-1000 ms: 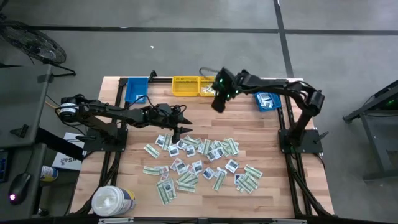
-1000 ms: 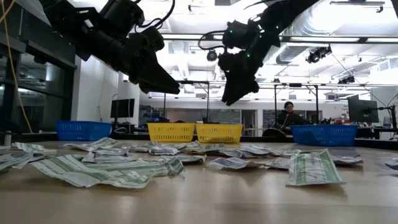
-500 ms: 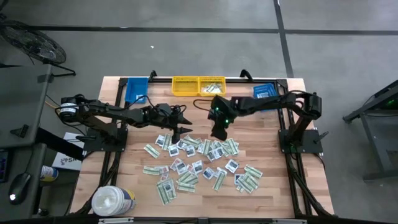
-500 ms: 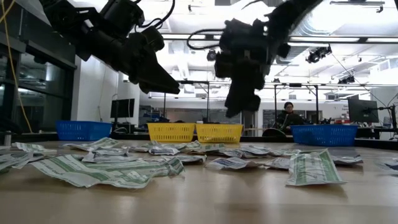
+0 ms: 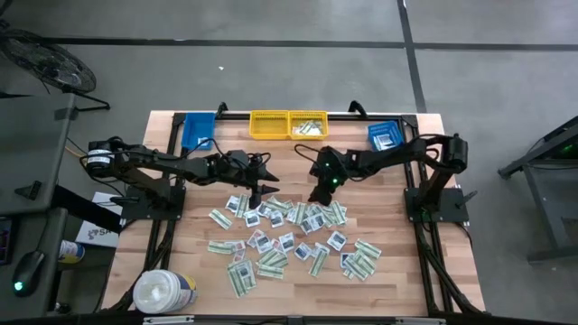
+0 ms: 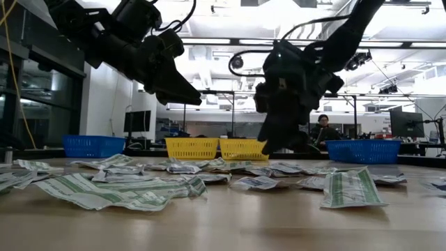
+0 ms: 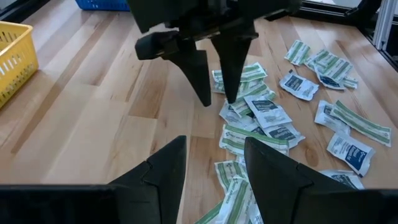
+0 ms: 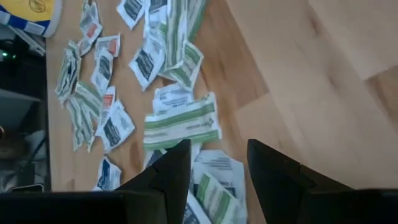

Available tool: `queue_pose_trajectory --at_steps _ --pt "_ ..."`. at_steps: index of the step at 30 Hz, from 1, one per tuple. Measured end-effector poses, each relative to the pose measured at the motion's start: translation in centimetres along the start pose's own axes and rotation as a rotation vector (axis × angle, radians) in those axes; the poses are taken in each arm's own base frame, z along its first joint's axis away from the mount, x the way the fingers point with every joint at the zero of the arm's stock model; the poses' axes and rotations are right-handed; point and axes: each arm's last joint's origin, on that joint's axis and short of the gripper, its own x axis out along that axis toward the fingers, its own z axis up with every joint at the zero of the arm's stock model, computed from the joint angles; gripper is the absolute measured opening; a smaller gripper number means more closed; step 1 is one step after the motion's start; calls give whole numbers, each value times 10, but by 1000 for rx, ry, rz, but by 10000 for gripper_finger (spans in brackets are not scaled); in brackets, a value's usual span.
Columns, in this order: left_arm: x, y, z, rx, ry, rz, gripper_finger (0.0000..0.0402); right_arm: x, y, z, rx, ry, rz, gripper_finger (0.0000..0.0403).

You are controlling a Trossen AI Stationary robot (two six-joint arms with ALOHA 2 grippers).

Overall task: Pick & Place First Aid Supplies
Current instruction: Put the green bandage pack into the right yellow bin

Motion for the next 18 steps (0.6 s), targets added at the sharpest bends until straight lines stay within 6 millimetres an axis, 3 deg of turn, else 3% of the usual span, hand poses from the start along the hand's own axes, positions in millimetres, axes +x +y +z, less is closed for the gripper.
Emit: queue_pose_trajectory --at_steps 10,18 --pt "0 0 0 0 0 0 162 9 9 -3 38 -44 -48 151" --pt "0 0 -1 -1 7 0 162 22 3 -9 104 -34 -100 151"
